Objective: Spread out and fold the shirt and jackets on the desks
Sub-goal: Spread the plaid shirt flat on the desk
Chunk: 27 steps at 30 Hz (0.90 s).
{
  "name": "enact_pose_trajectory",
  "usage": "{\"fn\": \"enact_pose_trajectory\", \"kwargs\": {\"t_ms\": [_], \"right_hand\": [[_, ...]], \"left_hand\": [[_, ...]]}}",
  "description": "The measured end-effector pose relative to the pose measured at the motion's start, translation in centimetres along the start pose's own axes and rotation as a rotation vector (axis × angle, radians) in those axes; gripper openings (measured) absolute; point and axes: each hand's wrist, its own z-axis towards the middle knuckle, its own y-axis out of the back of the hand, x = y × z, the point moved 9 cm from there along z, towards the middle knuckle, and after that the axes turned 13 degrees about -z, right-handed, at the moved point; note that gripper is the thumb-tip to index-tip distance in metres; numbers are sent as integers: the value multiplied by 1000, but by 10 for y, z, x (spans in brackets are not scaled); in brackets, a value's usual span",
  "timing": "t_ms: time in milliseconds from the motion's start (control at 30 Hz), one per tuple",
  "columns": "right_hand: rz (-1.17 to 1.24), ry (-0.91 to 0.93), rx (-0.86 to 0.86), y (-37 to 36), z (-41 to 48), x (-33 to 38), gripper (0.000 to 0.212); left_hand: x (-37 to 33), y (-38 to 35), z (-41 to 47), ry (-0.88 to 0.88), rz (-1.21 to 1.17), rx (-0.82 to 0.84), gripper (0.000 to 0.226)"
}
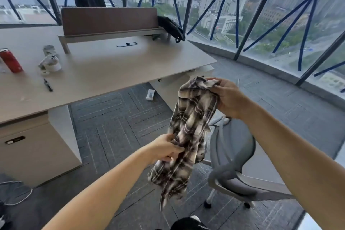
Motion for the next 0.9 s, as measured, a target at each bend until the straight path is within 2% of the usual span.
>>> {"fn": "enact_pose_trajectory", "kwargs": {"t_ms": [67,133,167,233,267,333,367,400,467,500,600,700,800,900], "right_hand": [[-28,10,-45,16,-2,4,12],[-63,13,-91,34,0,6,13],[-85,18,-101,42,3,6,13],[-113,20,-94,51,13,4,13],[-113,11,-81,53,20,3,12],[-93,-2,-55,58,37,2,3],[-90,-4,-44,61,48,1,7],[-87,-11,-36,64,60,1,9],[-105,-2,-85,77,86,1,6],[-125,5,-136,90,101,-1,13],[-173,0,-269,124,146,-7,19],[-141,-32,-336,137,193,-11,13],[-11,-27,-366,127,237,-6,24],[149,-26,-279,89,281,7,32]], "left_hand": [[1,-17,13,19,-66,90,28],[-6,-17,28,-34,60,79,28],[-12,-11,37,-71,162,21,32],[-26,9,55,-118,309,-155,59],[-27,22,71,-112,303,-239,75],[-36,32,95,-103,330,-298,90],[-44,32,107,-114,375,-279,87],[-51,34,124,-164,431,-269,71],[-66,36,142,-194,518,-252,25],[-71,44,149,-192,535,-266,15],[-93,82,169,-168,457,-268,18],[-132,120,162,-200,422,-268,45],[-166,157,154,-255,426,-334,40],[-189,208,154,-268,496,-529,33]]}}
